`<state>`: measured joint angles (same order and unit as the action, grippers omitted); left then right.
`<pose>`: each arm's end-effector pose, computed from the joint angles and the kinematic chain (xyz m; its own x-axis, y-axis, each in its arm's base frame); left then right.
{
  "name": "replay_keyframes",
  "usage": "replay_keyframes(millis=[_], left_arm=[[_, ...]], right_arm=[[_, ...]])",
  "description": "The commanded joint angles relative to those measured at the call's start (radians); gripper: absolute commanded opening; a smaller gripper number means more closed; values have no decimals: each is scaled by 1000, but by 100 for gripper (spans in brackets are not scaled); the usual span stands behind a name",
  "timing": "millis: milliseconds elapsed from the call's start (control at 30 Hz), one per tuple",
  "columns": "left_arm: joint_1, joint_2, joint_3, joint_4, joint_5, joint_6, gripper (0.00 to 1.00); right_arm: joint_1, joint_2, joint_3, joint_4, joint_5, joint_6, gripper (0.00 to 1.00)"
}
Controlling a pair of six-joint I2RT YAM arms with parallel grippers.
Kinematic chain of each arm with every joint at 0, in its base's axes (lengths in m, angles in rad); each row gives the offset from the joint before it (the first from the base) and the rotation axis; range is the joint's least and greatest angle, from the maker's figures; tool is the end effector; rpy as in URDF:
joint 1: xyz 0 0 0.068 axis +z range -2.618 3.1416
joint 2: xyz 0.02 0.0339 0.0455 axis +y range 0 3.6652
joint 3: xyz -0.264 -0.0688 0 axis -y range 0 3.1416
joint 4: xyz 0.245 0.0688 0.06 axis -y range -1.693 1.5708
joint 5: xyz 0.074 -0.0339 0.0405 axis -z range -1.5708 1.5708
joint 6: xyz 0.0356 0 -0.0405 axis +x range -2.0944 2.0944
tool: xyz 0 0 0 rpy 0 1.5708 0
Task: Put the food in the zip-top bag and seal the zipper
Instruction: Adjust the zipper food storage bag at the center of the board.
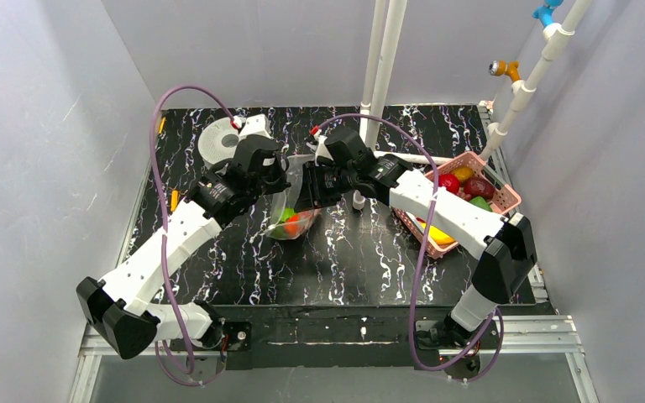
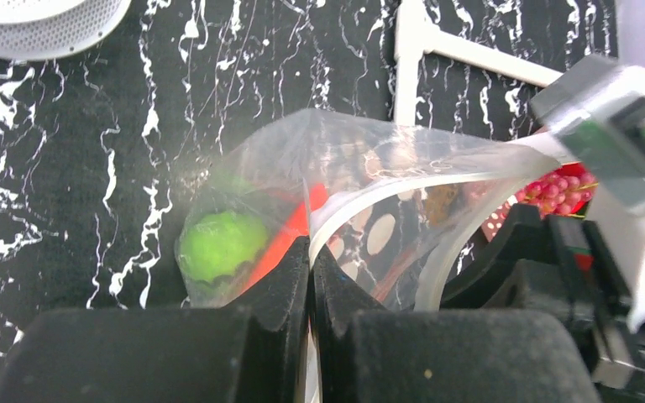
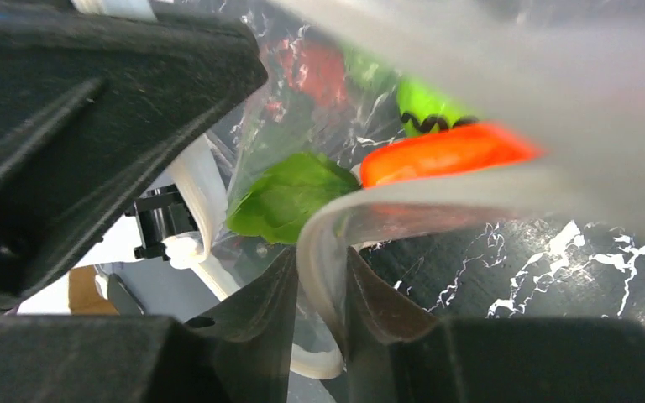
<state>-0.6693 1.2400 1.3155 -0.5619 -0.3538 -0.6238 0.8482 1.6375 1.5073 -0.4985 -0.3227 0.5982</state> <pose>0.2186 -0.1572 0.3913 -0.4972 -0.3053 -0.8121 0.0633 0.9208 -0.3849 0.2398 0.2891 0.3412 -0.8175 -0.1197 -0.5633 -0.5090 0.6077 0.6096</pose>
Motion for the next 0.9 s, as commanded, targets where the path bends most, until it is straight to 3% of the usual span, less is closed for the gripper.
replay_keyframes(millis=[0, 133, 233, 333, 467, 533, 667, 867], left_arm=[[-1, -36, -11, 107, -30, 73, 0], [-2, -92, 38, 48, -45, 110, 0], [-2, -114, 119, -84, -86, 86, 0], [-2, -158, 106, -112, -93, 72, 0], [-2, -160, 31, -76, -79, 66, 0], [-1, -126, 0, -51, -51, 59, 0], [-1, -40, -47, -23, -1, 43, 0], [0, 16, -93, 0, 95, 32, 0]], right_arm=[[-5, -17, 48, -20, 13, -12, 29], [-6, 12, 81, 31, -97, 46, 10], [-6, 43, 82, 121, -188, 113, 6], [-5, 78, 86, 200, -266, 166, 5], [-6, 92, 77, 185, -256, 161, 20], [-6, 69, 52, 131, -191, 129, 34], [-6, 11, -10, 8, -54, 62, 53], [-8, -88, -101, -91, 99, 14, 70]])
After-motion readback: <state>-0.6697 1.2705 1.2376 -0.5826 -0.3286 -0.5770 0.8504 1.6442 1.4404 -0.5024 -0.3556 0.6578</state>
